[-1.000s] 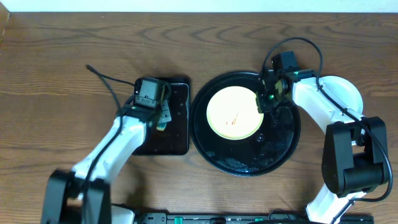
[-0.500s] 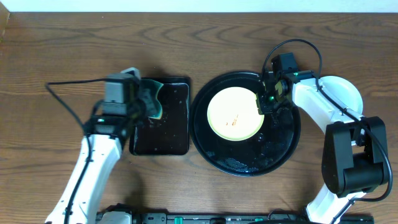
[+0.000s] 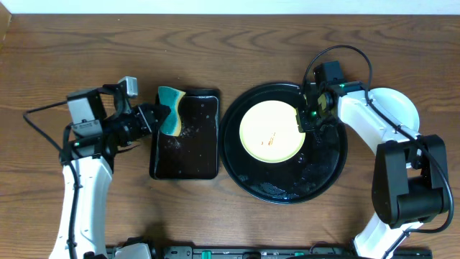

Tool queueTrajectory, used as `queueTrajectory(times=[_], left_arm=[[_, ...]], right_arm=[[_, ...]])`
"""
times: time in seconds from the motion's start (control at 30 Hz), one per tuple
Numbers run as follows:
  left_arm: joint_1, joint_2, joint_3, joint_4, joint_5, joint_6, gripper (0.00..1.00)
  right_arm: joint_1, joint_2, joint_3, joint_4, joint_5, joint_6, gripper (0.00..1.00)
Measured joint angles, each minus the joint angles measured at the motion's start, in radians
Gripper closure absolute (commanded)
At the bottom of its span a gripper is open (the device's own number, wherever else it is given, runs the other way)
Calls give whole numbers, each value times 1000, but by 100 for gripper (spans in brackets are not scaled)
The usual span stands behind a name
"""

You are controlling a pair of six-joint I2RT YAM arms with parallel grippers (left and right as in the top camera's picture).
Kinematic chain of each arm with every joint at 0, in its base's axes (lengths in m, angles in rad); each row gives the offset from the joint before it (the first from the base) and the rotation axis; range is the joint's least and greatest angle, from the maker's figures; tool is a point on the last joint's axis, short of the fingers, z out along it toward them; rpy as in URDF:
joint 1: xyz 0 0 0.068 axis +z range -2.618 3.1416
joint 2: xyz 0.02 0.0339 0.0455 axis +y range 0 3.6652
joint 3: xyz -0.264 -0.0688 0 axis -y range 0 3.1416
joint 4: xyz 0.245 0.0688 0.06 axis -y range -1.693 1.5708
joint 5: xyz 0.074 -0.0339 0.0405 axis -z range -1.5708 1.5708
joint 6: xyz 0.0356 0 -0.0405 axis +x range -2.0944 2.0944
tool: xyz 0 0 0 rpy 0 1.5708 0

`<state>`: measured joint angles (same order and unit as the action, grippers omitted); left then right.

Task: Clean dirty plates on tray and stack at the side
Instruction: 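Lift the green sponge out of the small tray with the left gripper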

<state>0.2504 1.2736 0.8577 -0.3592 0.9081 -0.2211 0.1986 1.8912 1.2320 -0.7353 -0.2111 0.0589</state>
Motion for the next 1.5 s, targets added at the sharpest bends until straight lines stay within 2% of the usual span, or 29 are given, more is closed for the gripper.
queueTrajectory(times=[0.37,0.7,1.27,1.5], left_arm=[[55,0,0,0,177,12,93],[55,0,0,4,205,13,93],[55,0,0,130,289,35,93],[55,0,0,132,301,39,92]], right_arm=[[0,0,0,0,0,0,99],[0,0,0,0,0,0,99],[0,0,0,0,0,0,99],[0,0,0,0,0,0,99]])
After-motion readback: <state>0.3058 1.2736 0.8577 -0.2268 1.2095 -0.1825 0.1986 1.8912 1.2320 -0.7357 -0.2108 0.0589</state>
